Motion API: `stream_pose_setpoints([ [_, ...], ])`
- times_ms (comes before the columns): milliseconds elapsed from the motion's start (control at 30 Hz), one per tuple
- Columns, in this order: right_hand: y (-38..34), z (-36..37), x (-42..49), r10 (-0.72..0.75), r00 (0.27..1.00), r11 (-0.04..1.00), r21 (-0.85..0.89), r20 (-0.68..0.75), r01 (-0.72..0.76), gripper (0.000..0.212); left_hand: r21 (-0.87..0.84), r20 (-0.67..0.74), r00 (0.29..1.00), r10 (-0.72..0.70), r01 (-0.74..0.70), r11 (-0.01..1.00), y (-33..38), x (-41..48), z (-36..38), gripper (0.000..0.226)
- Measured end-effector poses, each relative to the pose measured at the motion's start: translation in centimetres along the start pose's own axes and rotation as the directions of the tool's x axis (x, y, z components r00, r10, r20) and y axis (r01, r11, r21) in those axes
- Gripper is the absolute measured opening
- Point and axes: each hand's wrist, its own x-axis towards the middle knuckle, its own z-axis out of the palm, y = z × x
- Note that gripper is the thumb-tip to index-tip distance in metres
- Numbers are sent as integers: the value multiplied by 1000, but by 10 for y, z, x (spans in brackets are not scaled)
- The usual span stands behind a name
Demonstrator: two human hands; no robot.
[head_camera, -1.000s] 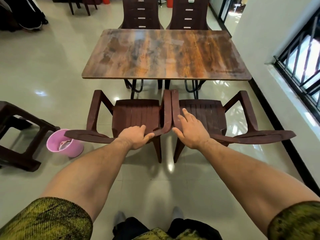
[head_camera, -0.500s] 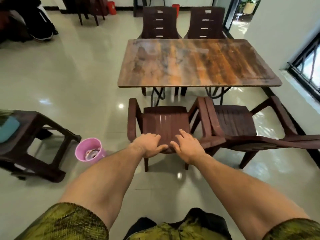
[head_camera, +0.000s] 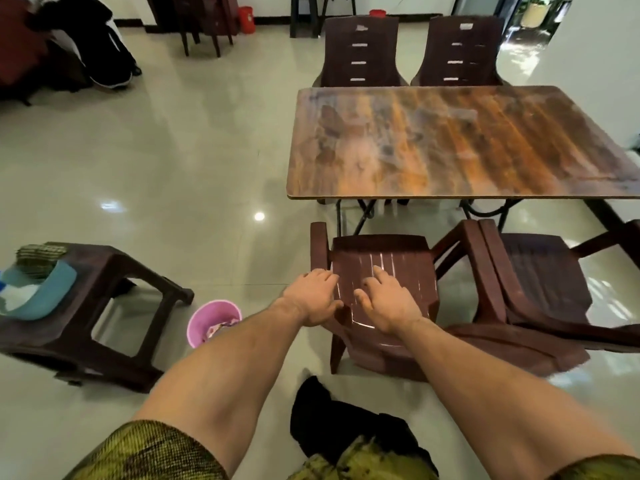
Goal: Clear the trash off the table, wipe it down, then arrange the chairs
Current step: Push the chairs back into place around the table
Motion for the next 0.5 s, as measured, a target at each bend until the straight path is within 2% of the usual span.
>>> stream_pose_setpoints([
  [200,-32,-5,84,77,996,997,25,35,-78,56,65,118,993,2,-10,998,-73,57,-25,65],
  [300,-43,-14,118,88,996,996,17,-15,-87,57,80,106,994,22,-31,996,-98,86,-48,65],
  [500,-65,-29,163,249,963,968,44,-101,-245,62,106,68,993,94,-101,989,-133,137,-85,65],
])
